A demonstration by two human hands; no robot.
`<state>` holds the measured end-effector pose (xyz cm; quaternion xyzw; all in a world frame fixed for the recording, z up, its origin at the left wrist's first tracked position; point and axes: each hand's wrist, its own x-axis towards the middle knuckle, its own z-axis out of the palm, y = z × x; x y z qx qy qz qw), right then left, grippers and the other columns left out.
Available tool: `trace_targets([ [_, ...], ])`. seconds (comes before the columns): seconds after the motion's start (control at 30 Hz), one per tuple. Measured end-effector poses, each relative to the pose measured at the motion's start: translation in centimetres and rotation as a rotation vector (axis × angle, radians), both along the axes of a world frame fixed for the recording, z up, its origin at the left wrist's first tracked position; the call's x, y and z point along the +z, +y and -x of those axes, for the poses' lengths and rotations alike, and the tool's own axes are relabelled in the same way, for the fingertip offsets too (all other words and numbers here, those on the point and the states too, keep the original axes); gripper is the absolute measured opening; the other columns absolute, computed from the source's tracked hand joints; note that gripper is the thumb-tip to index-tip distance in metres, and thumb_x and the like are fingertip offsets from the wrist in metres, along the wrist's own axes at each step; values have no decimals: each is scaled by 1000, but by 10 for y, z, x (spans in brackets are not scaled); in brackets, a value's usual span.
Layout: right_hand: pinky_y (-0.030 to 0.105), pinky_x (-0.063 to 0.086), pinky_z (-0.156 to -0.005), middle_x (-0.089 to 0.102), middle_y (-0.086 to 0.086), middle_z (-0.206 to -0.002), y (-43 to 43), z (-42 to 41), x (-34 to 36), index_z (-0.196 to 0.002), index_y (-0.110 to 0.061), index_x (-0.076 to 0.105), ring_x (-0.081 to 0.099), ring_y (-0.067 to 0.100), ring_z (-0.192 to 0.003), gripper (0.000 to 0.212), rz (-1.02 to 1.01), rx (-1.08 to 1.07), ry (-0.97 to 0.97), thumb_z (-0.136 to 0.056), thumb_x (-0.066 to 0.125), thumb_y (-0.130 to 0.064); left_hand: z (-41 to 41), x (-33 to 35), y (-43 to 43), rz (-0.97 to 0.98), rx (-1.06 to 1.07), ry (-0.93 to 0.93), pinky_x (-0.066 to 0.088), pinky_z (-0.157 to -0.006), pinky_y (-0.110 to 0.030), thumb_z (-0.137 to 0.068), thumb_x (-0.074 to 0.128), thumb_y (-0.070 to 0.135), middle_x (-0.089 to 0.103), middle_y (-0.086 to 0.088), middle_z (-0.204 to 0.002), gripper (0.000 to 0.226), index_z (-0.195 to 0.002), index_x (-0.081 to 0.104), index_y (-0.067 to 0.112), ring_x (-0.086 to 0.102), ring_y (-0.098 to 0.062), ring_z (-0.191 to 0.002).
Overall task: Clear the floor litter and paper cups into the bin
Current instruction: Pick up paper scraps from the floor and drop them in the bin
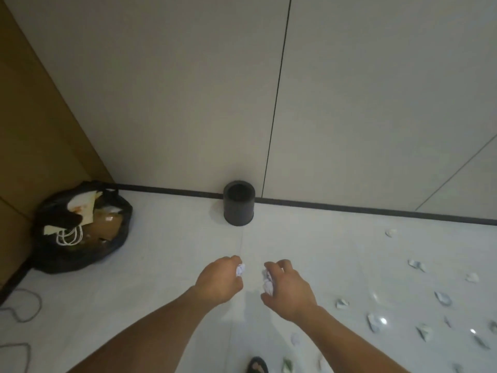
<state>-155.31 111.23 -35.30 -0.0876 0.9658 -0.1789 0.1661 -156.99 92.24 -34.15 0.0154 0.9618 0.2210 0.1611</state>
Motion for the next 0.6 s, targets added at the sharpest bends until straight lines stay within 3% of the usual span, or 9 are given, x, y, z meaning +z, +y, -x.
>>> trace_targets([
  [0.17, 29, 46, -95, 33, -1, -146, -9, 82, 22, -147, -33, 28, 50, 23, -122, 73, 52, -11, 33, -85, 65, -45, 76, 23, -9, 63, 82, 51, 50, -80, -26, -93, 51, 31, 65, 0, -110, 23, -113, 58, 21, 62, -19, -95],
  [0.47, 28, 51, -92, 38, -6, -142, -31, 222, 23, -139, -36, 33, 50, 19, -116, 67, 94, -56, 32, -82, 67, -42, 212, 21, -31, -26, 184, 33, 42, -88, -21, -96, 51, 33, 58, 5, -130, 34, -129, 53, 24, 57, -16, -114],
  [0.6, 24, 52, -84, 43, -7, -134, -50, 292, 13, -132, -36, 39, 54, 15, -106, 62, 96, -44, 65, -79, 70, -39, 282, 0, -49, -71, 197, 53, 35, -68, -7, -91, 59, 35, 65, 10, -113, 26, -116, 61, 26, 60, -7, -95],
])
